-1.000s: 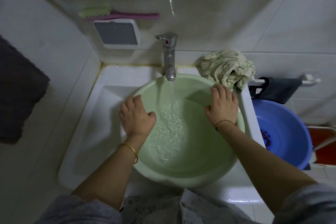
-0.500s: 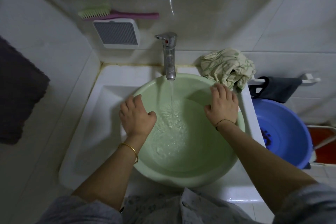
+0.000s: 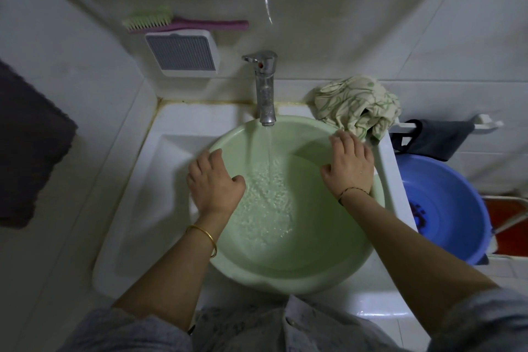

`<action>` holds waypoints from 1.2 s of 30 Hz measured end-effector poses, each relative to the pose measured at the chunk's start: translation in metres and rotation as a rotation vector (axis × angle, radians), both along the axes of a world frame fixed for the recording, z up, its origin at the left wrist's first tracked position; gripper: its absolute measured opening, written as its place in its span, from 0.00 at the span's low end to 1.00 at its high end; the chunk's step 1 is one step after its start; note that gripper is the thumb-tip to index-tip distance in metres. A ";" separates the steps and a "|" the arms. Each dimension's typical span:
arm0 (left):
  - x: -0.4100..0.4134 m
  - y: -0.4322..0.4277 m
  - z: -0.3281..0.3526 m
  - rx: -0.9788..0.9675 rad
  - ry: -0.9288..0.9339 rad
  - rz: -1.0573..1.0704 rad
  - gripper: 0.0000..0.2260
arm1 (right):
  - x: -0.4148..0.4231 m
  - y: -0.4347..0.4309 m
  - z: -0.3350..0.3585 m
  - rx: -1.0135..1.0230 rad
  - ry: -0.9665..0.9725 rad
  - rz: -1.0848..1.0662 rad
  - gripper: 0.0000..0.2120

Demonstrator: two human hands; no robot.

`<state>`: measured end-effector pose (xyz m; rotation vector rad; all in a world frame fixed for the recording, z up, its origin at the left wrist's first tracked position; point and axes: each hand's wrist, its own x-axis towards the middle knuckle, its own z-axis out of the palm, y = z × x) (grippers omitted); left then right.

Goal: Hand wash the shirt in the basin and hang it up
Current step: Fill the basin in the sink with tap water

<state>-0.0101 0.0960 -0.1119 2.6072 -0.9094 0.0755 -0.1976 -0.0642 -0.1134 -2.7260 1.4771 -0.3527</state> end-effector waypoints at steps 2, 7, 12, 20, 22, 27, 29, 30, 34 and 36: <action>0.000 0.000 0.001 0.004 0.009 0.003 0.30 | 0.000 0.000 0.000 0.003 0.005 0.000 0.30; 0.000 0.000 0.000 0.006 0.005 0.001 0.30 | 0.000 0.000 -0.001 0.009 0.018 0.000 0.30; 0.000 0.000 0.001 0.027 0.019 0.001 0.31 | 0.000 0.000 -0.001 -0.003 0.007 0.003 0.29; -0.001 0.000 0.002 0.029 0.013 0.000 0.30 | 0.000 0.000 -0.003 -0.020 -0.011 0.001 0.30; -0.001 0.000 0.002 0.026 0.016 0.001 0.30 | 0.000 -0.001 -0.003 -0.013 -0.006 0.001 0.30; 0.000 0.001 0.001 0.015 0.000 -0.003 0.30 | 0.000 -0.001 -0.004 -0.023 -0.013 0.000 0.29; 0.000 0.000 0.000 0.013 -0.001 -0.002 0.30 | 0.000 -0.001 -0.004 -0.024 -0.010 0.001 0.29; 0.000 0.000 0.000 0.011 -0.001 -0.001 0.30 | 0.000 -0.001 -0.004 -0.025 -0.010 0.002 0.29; 0.000 0.000 -0.001 0.003 -0.017 -0.005 0.30 | 0.000 -0.001 -0.004 -0.019 -0.010 0.003 0.29; 0.000 0.000 -0.001 0.002 -0.025 -0.007 0.30 | 0.000 -0.001 -0.004 -0.016 -0.010 0.002 0.30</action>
